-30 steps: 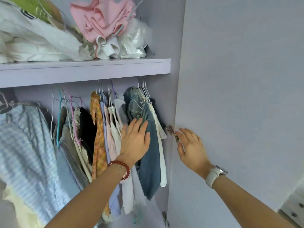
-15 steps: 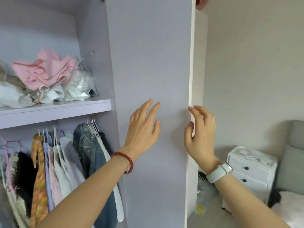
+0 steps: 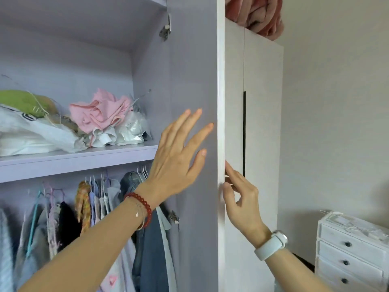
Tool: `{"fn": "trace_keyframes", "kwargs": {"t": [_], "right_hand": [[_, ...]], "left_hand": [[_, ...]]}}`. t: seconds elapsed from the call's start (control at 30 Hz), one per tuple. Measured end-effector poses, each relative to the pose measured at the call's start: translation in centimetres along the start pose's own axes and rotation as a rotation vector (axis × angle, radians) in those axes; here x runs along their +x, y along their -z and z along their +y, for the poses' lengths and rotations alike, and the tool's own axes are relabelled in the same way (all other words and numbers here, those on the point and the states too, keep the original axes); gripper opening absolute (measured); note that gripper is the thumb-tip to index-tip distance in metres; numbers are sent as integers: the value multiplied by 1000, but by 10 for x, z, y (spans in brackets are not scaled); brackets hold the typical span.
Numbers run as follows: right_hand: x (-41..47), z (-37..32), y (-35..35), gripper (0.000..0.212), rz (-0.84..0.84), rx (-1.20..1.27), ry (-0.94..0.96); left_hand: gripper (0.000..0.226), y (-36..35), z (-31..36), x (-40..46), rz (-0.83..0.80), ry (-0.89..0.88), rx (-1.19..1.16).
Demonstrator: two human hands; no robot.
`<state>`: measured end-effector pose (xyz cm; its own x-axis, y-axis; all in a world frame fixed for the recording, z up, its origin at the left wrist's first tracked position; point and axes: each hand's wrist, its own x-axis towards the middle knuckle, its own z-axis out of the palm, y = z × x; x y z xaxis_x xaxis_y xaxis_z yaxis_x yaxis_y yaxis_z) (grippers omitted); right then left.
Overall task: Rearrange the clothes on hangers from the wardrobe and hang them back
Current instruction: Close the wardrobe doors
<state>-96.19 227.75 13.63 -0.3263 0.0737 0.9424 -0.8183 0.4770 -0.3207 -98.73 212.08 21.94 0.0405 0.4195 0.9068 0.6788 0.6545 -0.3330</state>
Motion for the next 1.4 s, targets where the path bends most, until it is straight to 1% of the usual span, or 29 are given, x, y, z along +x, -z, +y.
{"fn": "trace_keyframes", "kwargs": {"t": [0.1,0.13,0.2,0.33,0.43,0.53,0.6,0.7,0.77,0.83,0.93,1.0,1.07,1.1,1.17,1.23,1.27,1.33,1.37,1.4], "right_hand": [[-4,-12,-39,40,-105,76,127],[-5,-14,-54,39,-144,63,163],[-4,-17,-86,40,-237,-9,241],[-4,-13,-156,53,-491,-205,359],[1,-6,-210,61,-590,-406,426],[8,-2,-253,70,-622,-502,460],[11,0,-276,83,-651,-516,449],[16,0,-303,96,-672,-581,405],[21,2,-317,98,-672,-599,407],[25,8,-327,99,-670,-607,411],[31,12,-335,95,-694,-607,358],[36,8,-339,80,-762,-573,345],[39,7,-338,58,-905,-506,263],[42,5,-336,52,-951,-482,224],[47,0,-334,48,-967,-462,210],[50,-6,-331,45,-934,-392,161],[50,-11,-330,45,-889,-337,142],[48,-24,-325,52,-751,-229,171],[46,-30,-323,52,-677,-194,219],[42,-36,-320,46,-622,-159,254]], "left_hand": [[40,28,-27,-12,2,-147,118],[40,37,-39,-18,-19,-174,162],[39,56,-67,-34,-61,-172,266],[43,100,-121,-76,-172,-38,502],[49,123,-156,-100,-334,132,682],[57,134,-183,-110,-523,262,803],[61,134,-198,-116,-619,334,865],[65,129,-217,-120,-672,429,940],[70,122,-230,-123,-684,464,935],[69,115,-240,-125,-720,499,934],[68,111,-248,-125,-740,542,935],[67,108,-255,-125,-770,568,926],[66,105,-257,-122,-816,589,920],[67,104,-258,-120,-832,599,919],[67,106,-255,-115,-861,617,891],[63,113,-249,-112,-835,604,848],[59,119,-244,-111,-777,580,827],[48,134,-230,-112,-575,483,825],[44,143,-225,-115,-495,446,820],[42,153,-218,-119,-433,414,823]]}}
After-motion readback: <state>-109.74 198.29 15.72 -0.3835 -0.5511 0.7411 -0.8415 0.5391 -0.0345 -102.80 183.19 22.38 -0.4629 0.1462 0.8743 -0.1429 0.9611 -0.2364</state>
